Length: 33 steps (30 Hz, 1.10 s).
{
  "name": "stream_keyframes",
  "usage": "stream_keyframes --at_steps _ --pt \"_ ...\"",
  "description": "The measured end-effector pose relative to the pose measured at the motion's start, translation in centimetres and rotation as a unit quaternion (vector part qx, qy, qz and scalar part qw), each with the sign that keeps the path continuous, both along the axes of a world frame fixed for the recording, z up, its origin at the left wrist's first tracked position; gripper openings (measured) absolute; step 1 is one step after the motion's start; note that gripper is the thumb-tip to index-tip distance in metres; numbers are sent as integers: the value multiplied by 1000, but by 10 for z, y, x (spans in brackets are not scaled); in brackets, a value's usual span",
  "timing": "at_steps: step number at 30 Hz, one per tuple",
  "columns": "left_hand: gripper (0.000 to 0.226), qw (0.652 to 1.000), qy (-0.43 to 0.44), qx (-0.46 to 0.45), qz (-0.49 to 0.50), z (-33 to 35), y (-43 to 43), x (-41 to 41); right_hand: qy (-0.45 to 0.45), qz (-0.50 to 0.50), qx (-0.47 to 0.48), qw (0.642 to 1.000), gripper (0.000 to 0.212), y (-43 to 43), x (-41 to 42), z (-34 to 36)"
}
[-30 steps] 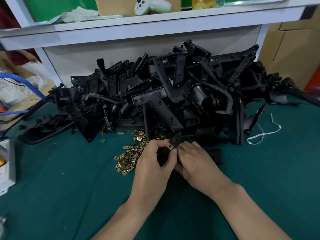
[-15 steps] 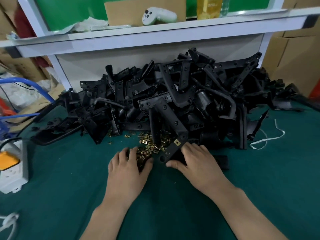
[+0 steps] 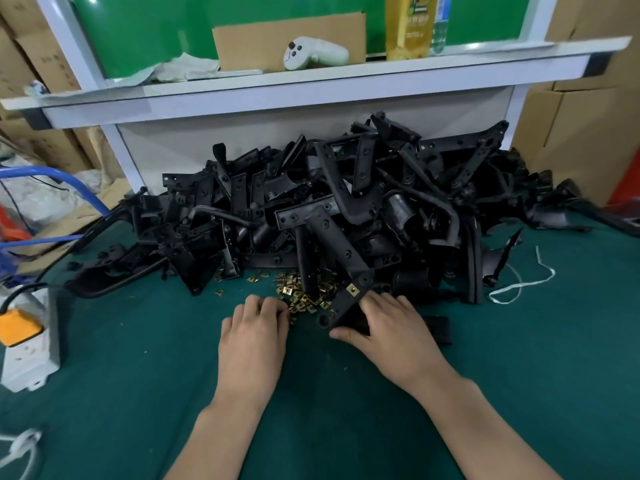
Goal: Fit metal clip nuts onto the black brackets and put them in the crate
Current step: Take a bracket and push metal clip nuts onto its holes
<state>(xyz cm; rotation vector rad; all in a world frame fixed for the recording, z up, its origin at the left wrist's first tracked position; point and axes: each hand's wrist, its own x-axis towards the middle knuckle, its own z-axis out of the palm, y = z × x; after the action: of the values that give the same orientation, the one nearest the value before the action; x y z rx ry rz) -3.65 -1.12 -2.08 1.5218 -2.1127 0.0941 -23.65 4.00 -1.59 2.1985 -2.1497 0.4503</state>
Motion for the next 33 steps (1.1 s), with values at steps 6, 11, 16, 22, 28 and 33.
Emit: stream_keyframes --at_steps 6,11,16,22,28,33 --pt "12 974 218 26 -54 9 4 -4 -7 -6 -7 1000 75 -1 -2 0" --pt "15 882 433 167 -86 11 9 -15 -12 -11 -16 1000 71 -1 -1 0" --pt "25 846 470 209 -142 16 9 -17 -13 -8 -10 1000 72 -2 -2 0" --pt "27 824 481 253 -162 19 10 -17 -25 -12 -19 999 68 -2 -2 -1" --pt "15 738 567 333 -151 13 7 -22 -23 -7 -9 1000 72 -4 -3 -2" --pt "31 702 597 356 -159 12 4 -22 -16 6 -10 1000 73 -4 -3 -3"
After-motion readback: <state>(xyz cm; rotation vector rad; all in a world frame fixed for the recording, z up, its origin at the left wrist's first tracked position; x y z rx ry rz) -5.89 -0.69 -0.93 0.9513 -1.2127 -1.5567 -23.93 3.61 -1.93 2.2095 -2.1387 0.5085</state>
